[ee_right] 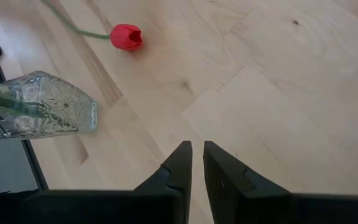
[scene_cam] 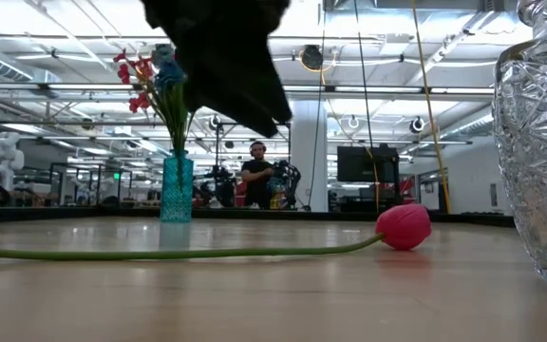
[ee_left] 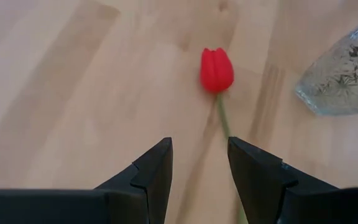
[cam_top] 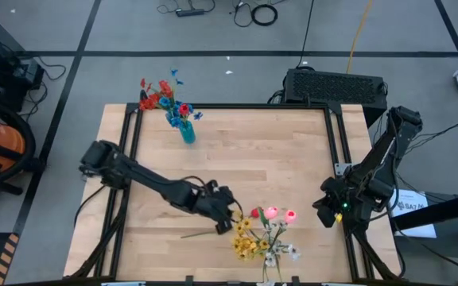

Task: Sort flowers into vase by color
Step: Put the red flower into the blue vase

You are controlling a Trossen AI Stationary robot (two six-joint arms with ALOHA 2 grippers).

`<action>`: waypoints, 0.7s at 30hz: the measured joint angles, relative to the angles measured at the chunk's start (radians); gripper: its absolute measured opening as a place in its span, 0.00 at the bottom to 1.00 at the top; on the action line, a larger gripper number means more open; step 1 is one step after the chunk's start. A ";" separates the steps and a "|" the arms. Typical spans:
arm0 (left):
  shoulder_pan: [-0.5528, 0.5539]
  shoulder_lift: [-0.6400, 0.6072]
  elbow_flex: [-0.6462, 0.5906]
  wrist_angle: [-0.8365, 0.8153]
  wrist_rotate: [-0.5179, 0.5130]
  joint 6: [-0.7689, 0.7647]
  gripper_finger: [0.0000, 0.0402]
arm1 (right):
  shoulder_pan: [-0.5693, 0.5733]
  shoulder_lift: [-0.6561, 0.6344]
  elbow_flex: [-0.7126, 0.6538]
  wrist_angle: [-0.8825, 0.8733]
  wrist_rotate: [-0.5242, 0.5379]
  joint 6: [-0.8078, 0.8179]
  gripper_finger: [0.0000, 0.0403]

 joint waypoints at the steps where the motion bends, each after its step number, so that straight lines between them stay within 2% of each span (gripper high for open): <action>1: -0.001 0.025 0.026 -0.013 0.004 -0.012 0.40 | 0.000 0.000 0.000 0.000 0.000 0.000 0.08; 9: -0.002 0.176 0.124 -0.007 0.094 -0.037 0.40 | 0.000 0.000 0.000 0.001 0.001 0.000 0.08; 14: -0.002 0.227 0.127 -0.002 0.141 -0.127 0.40 | 0.000 0.000 0.000 0.002 0.001 0.000 0.08; 21: -0.004 0.271 0.127 0.003 0.182 -0.130 0.40 | 0.000 0.001 0.000 0.003 0.002 0.000 0.08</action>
